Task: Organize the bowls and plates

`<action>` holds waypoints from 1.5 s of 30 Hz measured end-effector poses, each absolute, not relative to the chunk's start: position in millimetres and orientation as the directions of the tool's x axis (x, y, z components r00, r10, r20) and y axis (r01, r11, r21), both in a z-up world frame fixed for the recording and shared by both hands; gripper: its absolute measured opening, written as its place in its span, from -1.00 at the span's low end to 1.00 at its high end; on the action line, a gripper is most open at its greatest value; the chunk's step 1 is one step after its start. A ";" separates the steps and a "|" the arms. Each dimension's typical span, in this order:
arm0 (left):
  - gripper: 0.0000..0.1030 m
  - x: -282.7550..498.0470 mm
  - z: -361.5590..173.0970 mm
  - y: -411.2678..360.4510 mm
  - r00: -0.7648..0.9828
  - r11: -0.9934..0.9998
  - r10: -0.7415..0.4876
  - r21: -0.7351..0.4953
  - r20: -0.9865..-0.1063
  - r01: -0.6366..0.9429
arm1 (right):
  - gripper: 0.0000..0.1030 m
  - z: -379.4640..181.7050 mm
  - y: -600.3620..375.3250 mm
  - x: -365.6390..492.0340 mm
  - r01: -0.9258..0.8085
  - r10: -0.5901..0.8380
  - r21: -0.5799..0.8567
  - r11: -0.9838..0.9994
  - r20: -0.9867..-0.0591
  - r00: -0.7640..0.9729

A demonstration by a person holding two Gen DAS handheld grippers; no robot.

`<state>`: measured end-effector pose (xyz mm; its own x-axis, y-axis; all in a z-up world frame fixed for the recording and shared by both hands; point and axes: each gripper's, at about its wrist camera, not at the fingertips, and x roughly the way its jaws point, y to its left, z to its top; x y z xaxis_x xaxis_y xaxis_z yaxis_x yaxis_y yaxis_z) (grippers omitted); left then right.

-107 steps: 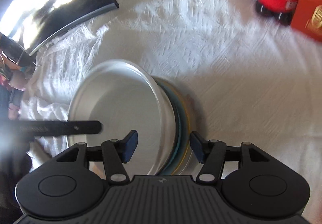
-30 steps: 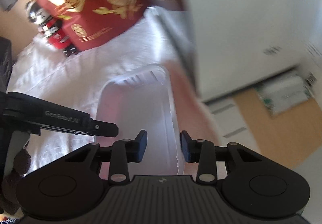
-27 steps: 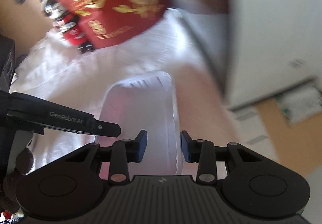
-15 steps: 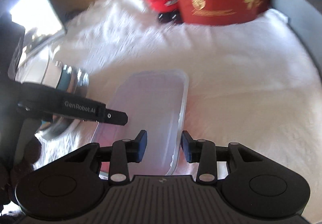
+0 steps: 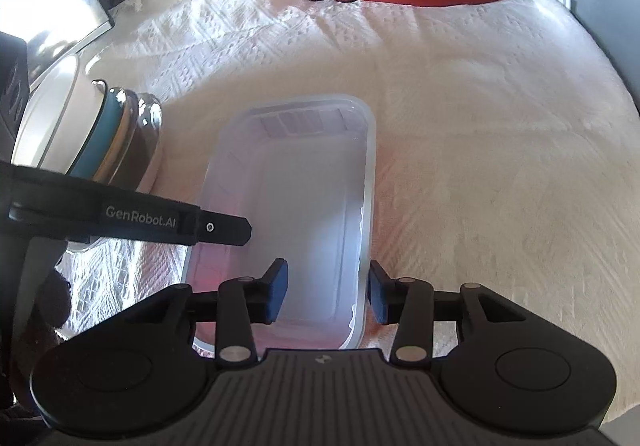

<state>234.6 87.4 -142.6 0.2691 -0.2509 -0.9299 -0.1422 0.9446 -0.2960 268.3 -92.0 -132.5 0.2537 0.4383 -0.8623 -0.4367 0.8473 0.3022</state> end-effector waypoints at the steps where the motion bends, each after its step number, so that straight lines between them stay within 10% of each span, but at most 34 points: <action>1: -0.60 235.5 -143.2 87.3 0.265 0.942 -0.260 -0.305 -0.928 -0.143 | -0.16 -132.7 -93.3 269.4 -0.432 0.438 0.303 0.850 -0.862 0.256; 16: -0.60 225.7 -99.6 92.9 0.258 0.951 -0.273 -0.301 -0.927 -0.075 | -0.12 -99.2 -118.5 272.6 -0.372 0.410 0.264 0.890 -0.820 0.399; 24: -0.60 192.5 -21.4 152.0 0.506 0.880 -0.375 -0.470 -0.777 -0.068 | -0.01 -53.3 -92.4 283.3 -0.418 0.473 0.278 0.865 -0.731 0.492; 35: -0.60 116.8 27.1 298.2 0.668 0.819 0.059 -0.346 -0.741 -0.457 | 0.01 -13.8 3.8 273.8 -0.594 0.696 0.434 0.677 -0.642 0.323; 45: -0.60 102.0 -30.0 312.7 0.612 0.693 -0.117 -0.506 -0.782 -0.513 | 0.05 -40.2 71.0 259.3 -0.622 0.705 0.506 0.597 -0.701 0.108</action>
<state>102.0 312.7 -30.0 0.6124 -0.1170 -0.7818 -0.5134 0.6932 -0.5059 259.3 71.0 -40.2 0.1076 0.7054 -0.7006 -0.6220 0.5975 0.5060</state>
